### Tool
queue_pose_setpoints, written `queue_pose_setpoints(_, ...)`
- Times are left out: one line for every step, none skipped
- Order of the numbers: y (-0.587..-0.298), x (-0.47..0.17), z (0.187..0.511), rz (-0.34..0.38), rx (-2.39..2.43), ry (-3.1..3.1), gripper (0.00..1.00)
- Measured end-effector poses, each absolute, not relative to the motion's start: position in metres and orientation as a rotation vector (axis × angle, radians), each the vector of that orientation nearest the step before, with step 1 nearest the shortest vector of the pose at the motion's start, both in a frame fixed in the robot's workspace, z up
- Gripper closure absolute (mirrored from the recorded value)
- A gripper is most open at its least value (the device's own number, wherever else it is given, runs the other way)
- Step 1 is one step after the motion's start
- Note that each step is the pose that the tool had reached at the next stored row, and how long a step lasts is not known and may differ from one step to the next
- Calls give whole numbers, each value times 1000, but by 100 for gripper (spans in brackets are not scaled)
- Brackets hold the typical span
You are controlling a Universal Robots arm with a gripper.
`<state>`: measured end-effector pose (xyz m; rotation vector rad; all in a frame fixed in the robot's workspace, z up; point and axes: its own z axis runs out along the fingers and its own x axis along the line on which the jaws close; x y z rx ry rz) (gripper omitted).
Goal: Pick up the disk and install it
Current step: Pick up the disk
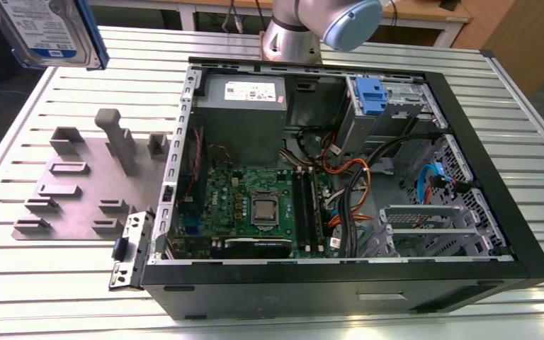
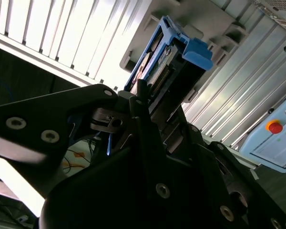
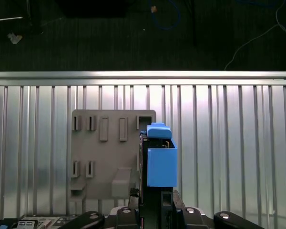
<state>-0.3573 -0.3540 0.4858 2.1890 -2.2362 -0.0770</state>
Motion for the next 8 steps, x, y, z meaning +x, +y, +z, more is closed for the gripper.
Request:
queue_pose_setpoints(-354,-354,486,-77,2189,-2236,65)
queue_pose_setpoints(-354,-351,486,-77,2189,-2236,65)
queue_pose_setpoints(-354,-348,486,-77,2189,-2236,65)
queue_pose_setpoints(-354,-345,486,-77,2189,-2236,65)
queue_pose_setpoints(-354,-342,486,-77,2189,-2236,65)
queue_pose_setpoints(-354,-339,486,-77,2189,-2236,65)
queue_pose_setpoints(-354,-336,486,-77,2189,-2236,65)
queue_pose_setpoints(-354,-333,486,-77,2189,-2236,65)
